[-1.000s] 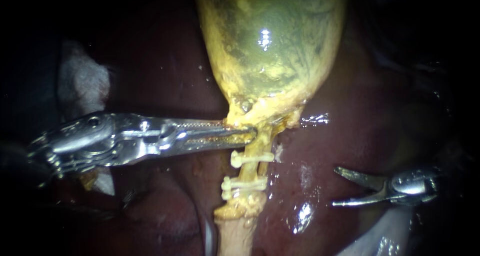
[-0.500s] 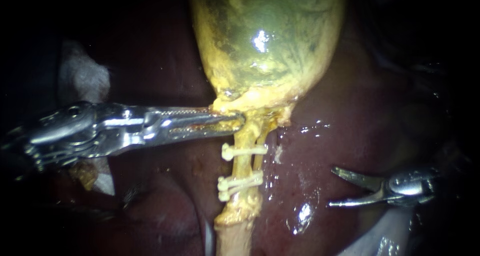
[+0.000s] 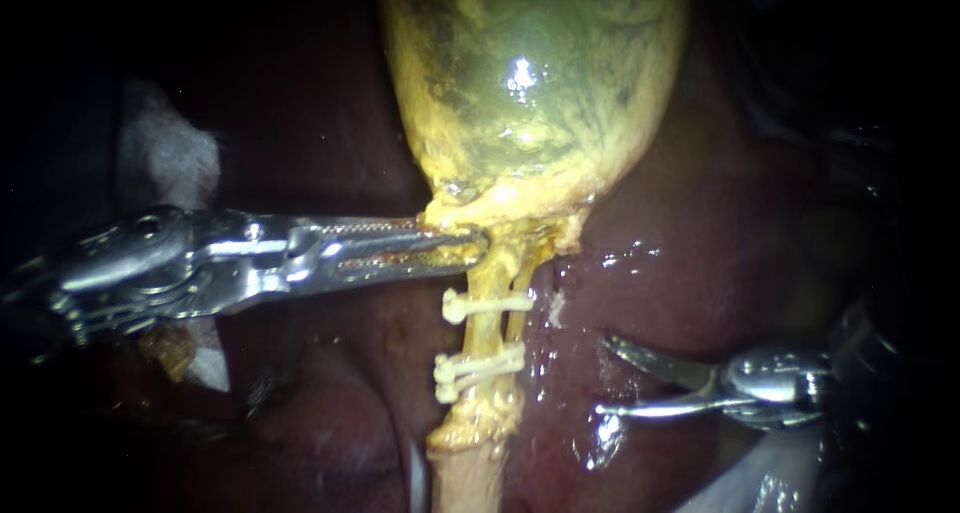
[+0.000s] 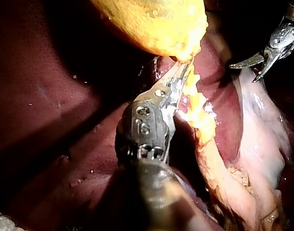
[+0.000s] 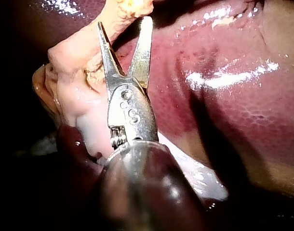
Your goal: Go to the cutting position left tube
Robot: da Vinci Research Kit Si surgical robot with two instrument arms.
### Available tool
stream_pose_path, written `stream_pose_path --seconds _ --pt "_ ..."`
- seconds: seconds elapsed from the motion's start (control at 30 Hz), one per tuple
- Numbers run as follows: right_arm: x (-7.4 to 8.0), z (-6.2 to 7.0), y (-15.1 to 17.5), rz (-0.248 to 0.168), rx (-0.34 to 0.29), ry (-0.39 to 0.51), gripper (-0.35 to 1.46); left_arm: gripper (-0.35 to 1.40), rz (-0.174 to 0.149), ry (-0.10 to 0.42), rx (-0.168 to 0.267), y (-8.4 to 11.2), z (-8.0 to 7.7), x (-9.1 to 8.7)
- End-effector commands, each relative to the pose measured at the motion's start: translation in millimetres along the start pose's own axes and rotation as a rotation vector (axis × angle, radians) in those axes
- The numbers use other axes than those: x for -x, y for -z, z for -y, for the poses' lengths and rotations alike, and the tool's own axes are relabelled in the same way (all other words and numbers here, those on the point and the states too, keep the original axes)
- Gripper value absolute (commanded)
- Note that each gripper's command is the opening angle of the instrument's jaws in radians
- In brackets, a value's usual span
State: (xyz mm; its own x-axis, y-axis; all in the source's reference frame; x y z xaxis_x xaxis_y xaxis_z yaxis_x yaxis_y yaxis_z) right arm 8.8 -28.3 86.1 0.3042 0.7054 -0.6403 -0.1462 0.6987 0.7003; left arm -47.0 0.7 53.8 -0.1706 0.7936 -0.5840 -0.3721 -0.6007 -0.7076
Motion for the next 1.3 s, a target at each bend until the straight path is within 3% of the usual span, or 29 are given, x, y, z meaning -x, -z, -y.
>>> stream_pose_path --seconds 0.03,0.27,0.63,0.97,1.3 --pt "0.0 0.0 -0.5 -0.004 -0.002 -0.004 0.91 -0.35 0.000 0.000 0.000 0.0 0.0 0.0" --pt "-1.1 -0.8 -3.5 -0.014 -0.031 -0.070 0.91 -0.35 0.000 -0.001 0.000 0.0 0.0 0.1" --pt "0.2 -4.0 -6.0 -0.014 -0.050 -0.138 0.90 -0.35 0.000 -0.001 0.000 0.0 0.0 0.1" --pt "0.9 -4.3 -8.3 -0.003 -0.057 -0.154 0.90 -0.35 0.000 -0.001 0.000 0.0 0.0 0.1" --pt "1.5 -4.7 -8.5 0.009 -0.053 -0.150 0.90 -0.35 0.000 -0.001 0.000 0.0 0.0 0.1"
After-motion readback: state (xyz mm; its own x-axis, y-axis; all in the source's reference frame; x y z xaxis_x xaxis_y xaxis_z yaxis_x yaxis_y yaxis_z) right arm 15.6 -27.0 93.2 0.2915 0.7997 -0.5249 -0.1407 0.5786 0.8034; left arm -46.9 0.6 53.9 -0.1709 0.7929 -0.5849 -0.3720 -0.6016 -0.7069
